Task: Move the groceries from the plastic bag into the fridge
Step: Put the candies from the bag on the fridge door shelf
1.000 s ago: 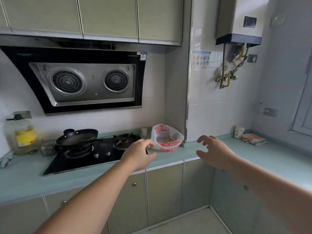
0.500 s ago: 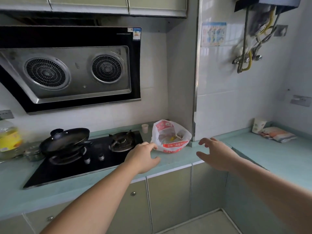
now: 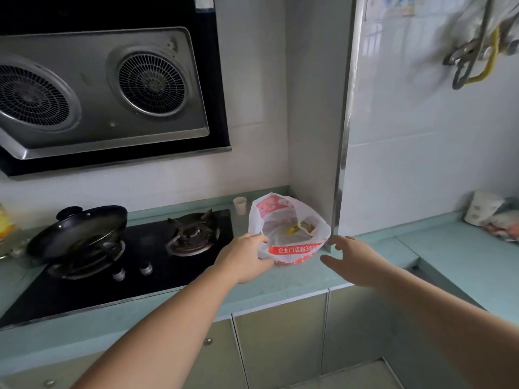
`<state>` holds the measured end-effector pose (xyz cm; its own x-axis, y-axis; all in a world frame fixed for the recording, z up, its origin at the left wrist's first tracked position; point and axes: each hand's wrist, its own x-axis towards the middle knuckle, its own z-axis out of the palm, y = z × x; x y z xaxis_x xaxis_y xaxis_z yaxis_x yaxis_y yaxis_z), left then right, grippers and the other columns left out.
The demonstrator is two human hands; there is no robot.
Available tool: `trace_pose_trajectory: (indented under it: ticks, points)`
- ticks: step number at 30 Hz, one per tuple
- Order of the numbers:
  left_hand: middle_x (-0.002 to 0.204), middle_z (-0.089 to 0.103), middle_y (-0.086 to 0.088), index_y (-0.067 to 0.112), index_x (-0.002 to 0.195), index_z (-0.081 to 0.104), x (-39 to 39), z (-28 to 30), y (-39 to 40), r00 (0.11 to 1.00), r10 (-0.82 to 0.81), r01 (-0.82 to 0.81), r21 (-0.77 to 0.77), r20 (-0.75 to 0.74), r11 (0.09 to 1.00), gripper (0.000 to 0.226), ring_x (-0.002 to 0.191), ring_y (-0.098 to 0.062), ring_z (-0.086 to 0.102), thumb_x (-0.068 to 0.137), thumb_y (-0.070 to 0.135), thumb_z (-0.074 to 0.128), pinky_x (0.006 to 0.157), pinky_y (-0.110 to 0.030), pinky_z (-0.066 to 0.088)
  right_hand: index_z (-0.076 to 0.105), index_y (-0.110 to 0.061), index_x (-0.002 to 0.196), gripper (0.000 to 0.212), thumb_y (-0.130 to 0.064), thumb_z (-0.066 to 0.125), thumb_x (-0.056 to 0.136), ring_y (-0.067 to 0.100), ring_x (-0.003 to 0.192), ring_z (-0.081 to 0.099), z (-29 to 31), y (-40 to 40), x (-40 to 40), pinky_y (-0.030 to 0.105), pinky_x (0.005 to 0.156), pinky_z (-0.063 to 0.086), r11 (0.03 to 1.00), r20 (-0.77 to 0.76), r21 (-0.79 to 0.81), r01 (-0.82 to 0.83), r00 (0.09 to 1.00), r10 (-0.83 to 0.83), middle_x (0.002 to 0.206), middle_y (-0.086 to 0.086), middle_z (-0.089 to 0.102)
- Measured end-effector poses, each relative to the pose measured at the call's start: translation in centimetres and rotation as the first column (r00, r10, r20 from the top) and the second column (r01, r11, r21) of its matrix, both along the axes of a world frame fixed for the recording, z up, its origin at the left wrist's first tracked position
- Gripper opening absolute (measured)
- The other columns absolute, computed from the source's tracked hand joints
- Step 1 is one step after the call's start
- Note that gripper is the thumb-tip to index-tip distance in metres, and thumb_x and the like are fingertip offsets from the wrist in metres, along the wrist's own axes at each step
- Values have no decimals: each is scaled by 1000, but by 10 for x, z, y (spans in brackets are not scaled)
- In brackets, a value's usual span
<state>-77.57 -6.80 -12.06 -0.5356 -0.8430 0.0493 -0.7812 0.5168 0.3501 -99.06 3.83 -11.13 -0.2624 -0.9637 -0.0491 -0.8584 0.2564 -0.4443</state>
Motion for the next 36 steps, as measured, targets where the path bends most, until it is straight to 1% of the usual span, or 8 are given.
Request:
trace_pose_trajectory:
  ticks: [9,13,17,23,27,30,33,36]
  points:
    - [135,52,3,29,131,51,-58,-52,-130,989,-31,51,135,-146,990,49,114,-18,54,85,44,60,92,-35,48,52,-21,130,43,-41,57,92,12,87,54,-33,-121,-48,12,58,39,995,-29,55,78,997,-76,130,2,60]
    - [134,53,3,28,132,51,-83,-74,-175,988,-35,63,188,-149,980,49,111,-19,57,86,45,60,90,-39,52,50,-21,133,45,-39,57,93,16,89,58,-52,-169,-62,15,61,45,989,-24,105,102,995,-100,128,3,60]
    - [135,55,3,28,131,52,-104,-95,-206,991,-50,76,220,-124,972,49,114,-18,56,86,46,60,90,-37,51,50,-23,134,44,-37,56,92,18,91,62,-75,-213,-72,27,73,56,989,-23,136,62,998,-59,122,3,62]
    - [124,61,-2,20,125,58,-134,-117,-240,994,53,-24,284,-93,959,42,104,-21,60,87,37,62,86,-37,51,55,-27,127,40,-40,52,90,13,81,62,-121,-280,-99,28,66,57,984,44,175,-41,998,34,109,-3,65]
    - [129,58,1,25,130,53,-148,-140,-258,996,87,-76,305,-22,949,45,105,-18,60,87,37,59,86,-38,53,52,-23,131,35,-29,48,97,6,65,54,-147,-307,-105,16,47,42,960,130,252,-123,987,92,88,-3,56]
    - [125,60,4,26,127,55,-156,-153,-270,995,104,-96,318,-7,943,40,98,-16,63,88,34,59,82,-38,56,52,-21,126,28,-24,45,99,8,64,53,-164,-320,-107,16,49,41,944,168,286,-162,979,117,76,-5,52]
    - [117,63,5,28,122,57,-168,-167,-285,994,109,-97,334,-18,938,33,95,-14,63,90,33,57,81,-35,56,52,-16,126,30,-15,38,99,12,71,49,-177,-333,-113,18,60,40,912,135,369,-178,981,137,87,-3,52]
    - [126,59,7,32,126,54,-183,-182,-300,995,88,-61,387,-53,920,38,106,-14,59,89,38,57,88,-35,53,51,-19,131,40,-7,41,94,17,81,47,-193,-339,-121,27,71,45,900,125,412,-146,987,103,99,1,52]
